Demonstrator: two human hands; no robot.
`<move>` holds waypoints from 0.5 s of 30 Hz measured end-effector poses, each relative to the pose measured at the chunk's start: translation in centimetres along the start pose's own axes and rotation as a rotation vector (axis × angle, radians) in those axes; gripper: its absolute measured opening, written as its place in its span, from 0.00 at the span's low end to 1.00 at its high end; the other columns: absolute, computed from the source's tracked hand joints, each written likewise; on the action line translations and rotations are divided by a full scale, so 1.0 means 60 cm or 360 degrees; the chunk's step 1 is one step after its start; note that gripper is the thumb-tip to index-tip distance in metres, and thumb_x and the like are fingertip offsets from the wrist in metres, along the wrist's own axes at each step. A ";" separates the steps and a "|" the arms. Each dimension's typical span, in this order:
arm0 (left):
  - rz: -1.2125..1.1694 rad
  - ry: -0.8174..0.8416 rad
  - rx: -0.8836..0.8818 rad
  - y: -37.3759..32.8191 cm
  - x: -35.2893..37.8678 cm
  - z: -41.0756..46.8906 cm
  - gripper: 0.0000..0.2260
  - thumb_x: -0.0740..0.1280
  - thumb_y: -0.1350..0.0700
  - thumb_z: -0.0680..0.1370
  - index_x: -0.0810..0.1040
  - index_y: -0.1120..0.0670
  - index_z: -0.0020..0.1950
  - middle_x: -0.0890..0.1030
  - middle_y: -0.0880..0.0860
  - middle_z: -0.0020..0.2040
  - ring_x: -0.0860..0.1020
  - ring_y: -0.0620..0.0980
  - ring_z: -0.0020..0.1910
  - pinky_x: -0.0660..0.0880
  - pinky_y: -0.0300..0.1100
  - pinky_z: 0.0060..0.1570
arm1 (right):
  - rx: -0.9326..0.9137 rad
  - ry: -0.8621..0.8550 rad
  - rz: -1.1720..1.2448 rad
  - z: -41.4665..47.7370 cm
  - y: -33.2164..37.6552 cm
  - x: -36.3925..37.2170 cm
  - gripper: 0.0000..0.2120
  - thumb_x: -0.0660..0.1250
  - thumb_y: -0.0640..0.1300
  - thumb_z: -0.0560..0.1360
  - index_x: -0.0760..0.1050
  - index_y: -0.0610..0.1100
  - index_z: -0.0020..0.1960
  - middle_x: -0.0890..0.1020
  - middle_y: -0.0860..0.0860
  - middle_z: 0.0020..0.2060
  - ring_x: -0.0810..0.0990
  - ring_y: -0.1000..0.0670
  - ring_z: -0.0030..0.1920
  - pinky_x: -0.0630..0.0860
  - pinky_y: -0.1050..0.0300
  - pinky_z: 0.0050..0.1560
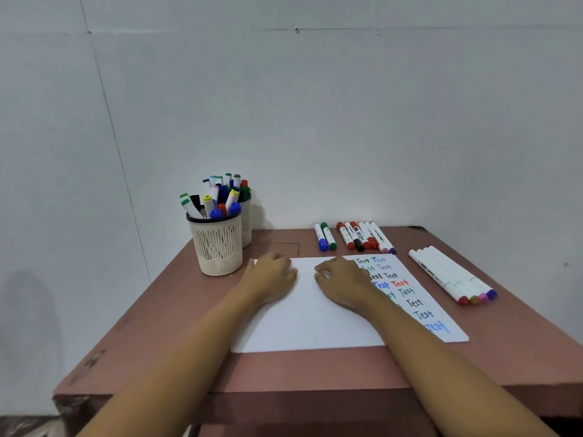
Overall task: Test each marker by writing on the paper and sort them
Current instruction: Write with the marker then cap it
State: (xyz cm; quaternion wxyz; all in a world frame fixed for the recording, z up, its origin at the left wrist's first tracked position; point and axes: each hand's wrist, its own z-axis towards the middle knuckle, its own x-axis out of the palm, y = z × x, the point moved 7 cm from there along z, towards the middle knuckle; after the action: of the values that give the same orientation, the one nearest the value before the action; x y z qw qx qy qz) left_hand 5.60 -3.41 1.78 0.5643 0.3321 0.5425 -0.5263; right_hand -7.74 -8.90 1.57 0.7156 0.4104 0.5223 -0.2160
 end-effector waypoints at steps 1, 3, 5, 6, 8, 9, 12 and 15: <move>-0.0031 0.0015 -0.0005 0.001 0.005 0.000 0.18 0.54 0.49 0.81 0.71 0.54 0.67 0.68 0.54 0.70 0.66 0.52 0.69 0.58 0.54 0.70 | 0.0021 0.0017 0.0007 0.004 -0.001 -0.002 0.17 0.56 0.52 0.80 0.74 0.51 0.65 0.74 0.51 0.65 0.71 0.46 0.65 0.66 0.49 0.64; -0.0105 -0.0004 -0.0019 0.004 0.008 -0.001 0.17 0.54 0.49 0.81 0.72 0.54 0.66 0.67 0.53 0.70 0.66 0.52 0.69 0.60 0.53 0.69 | 0.0046 -0.0026 0.0021 0.016 0.000 -0.011 0.15 0.56 0.50 0.80 0.77 0.48 0.59 0.79 0.49 0.57 0.75 0.46 0.56 0.71 0.52 0.56; -0.0122 -0.0015 -0.0035 0.005 0.010 0.000 0.17 0.55 0.49 0.81 0.72 0.54 0.65 0.67 0.53 0.70 0.66 0.52 0.69 0.59 0.53 0.70 | 0.0067 -0.0176 0.0037 0.032 -0.002 -0.025 0.13 0.57 0.48 0.79 0.76 0.43 0.52 0.80 0.47 0.47 0.77 0.46 0.46 0.71 0.55 0.42; -0.0128 -0.0021 -0.0043 0.007 0.012 0.001 0.16 0.55 0.49 0.81 0.73 0.53 0.64 0.67 0.53 0.70 0.66 0.52 0.69 0.59 0.54 0.70 | 0.0075 -0.0256 0.0028 0.041 -0.003 -0.031 0.11 0.57 0.46 0.79 0.75 0.41 0.49 0.79 0.46 0.44 0.76 0.45 0.43 0.68 0.56 0.39; -0.0156 -0.0038 -0.0048 0.009 0.014 0.002 0.16 0.55 0.48 0.81 0.73 0.53 0.64 0.67 0.52 0.71 0.65 0.51 0.70 0.58 0.54 0.70 | 0.0045 -0.0387 -0.0065 0.056 0.000 -0.041 0.09 0.57 0.41 0.78 0.75 0.40 0.50 0.79 0.44 0.45 0.75 0.43 0.43 0.67 0.55 0.38; -0.0171 -0.0043 -0.0046 0.011 0.014 0.003 0.16 0.55 0.49 0.81 0.73 0.52 0.64 0.66 0.51 0.71 0.64 0.50 0.70 0.58 0.54 0.70 | 0.0010 -0.0434 -0.0145 0.065 0.003 -0.041 0.10 0.58 0.40 0.78 0.75 0.40 0.55 0.79 0.43 0.49 0.75 0.42 0.46 0.69 0.54 0.40; -0.0199 -0.0034 -0.0048 0.011 0.015 0.003 0.15 0.55 0.49 0.81 0.72 0.51 0.64 0.66 0.51 0.72 0.64 0.50 0.70 0.56 0.54 0.71 | -0.0051 -0.0492 -0.0523 0.096 0.008 -0.033 0.15 0.60 0.43 0.79 0.71 0.41 0.64 0.72 0.42 0.59 0.72 0.41 0.59 0.72 0.50 0.51; -0.0214 -0.0015 -0.0069 0.012 0.014 0.004 0.16 0.55 0.48 0.81 0.72 0.50 0.65 0.66 0.49 0.71 0.64 0.49 0.70 0.55 0.53 0.71 | -0.0009 -0.0478 -0.0774 0.125 0.002 -0.021 0.12 0.61 0.44 0.79 0.74 0.42 0.60 0.69 0.43 0.62 0.68 0.41 0.63 0.69 0.49 0.55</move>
State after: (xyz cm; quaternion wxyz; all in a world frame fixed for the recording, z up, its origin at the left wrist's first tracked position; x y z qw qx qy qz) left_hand 6.22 -3.69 0.86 0.5372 0.2800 0.5723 -0.5527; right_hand -3.85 -15.07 3.69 0.7133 0.2344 0.4941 -0.4383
